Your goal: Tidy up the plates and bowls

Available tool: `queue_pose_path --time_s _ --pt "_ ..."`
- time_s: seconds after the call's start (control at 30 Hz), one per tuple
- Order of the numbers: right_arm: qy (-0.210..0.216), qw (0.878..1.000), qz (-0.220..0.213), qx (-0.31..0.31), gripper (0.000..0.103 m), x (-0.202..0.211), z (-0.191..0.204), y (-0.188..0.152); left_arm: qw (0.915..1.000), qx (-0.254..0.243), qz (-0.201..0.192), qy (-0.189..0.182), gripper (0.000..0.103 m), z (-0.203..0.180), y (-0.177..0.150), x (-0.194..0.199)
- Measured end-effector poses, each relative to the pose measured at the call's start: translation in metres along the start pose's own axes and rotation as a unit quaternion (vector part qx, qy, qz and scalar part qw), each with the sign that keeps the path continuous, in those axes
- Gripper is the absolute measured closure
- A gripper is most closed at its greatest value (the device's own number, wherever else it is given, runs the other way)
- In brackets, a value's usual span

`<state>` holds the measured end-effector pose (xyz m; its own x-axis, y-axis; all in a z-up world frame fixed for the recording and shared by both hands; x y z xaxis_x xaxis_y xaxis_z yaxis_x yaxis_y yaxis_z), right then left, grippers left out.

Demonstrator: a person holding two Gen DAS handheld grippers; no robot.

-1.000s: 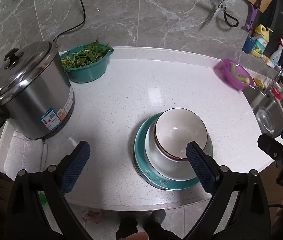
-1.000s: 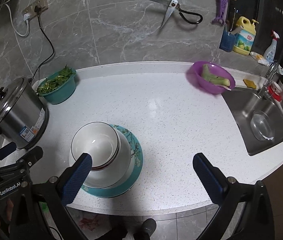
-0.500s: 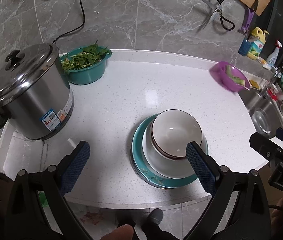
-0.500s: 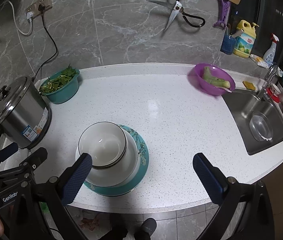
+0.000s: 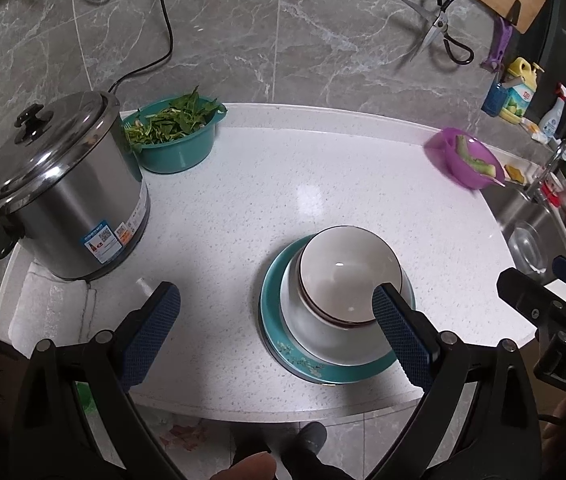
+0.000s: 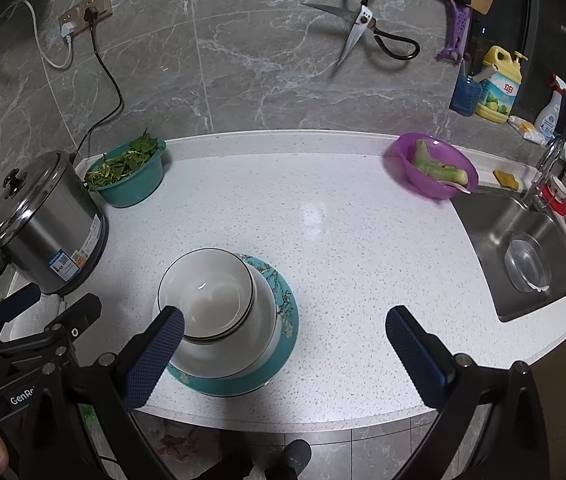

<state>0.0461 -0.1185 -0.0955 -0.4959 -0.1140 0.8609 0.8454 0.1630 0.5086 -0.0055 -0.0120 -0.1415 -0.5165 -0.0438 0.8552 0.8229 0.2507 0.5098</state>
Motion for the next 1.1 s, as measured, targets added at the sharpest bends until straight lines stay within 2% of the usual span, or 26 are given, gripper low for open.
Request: queue_pose_path --time_s 0.3,0.67,0.77,1.1 --pt "0.002 1.000 0.001 0.009 0.000 -0.0013 0.0016 0.0002 0.9999 -0.003 0.001 0.013 0.005 -0.0027 0.0022 -0.0021" --pt "0.002 1.000 -0.001 0.010 0.000 0.0000 0.0021 -0.0005 1.0000 0.001 -0.004 0.001 0.005 -0.0019 0.0031 0.0006" --pt "0.002 1.000 -0.001 0.011 0.000 0.0000 0.0020 -0.0007 0.9999 -0.005 -0.003 0.012 0.005 -0.0026 0.0034 0.0005" --pt "0.001 1.000 -0.003 0.009 0.000 0.0020 0.0016 -0.0023 1.0000 -0.007 -0.006 -0.002 0.005 -0.0011 0.0052 0.0005"
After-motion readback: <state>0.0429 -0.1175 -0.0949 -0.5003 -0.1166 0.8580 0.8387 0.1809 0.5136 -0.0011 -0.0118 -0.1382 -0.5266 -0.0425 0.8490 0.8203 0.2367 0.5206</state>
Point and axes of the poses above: each gripper's, at about its wrist camera, not at the fingertips, and x roughly against the way its jaws point, z to its left, y to its top, the point moved 8 cm from there along -x, roughly the way its jaws point, and after that the axes turned 7 degrees about z, right-handed, at the moved point
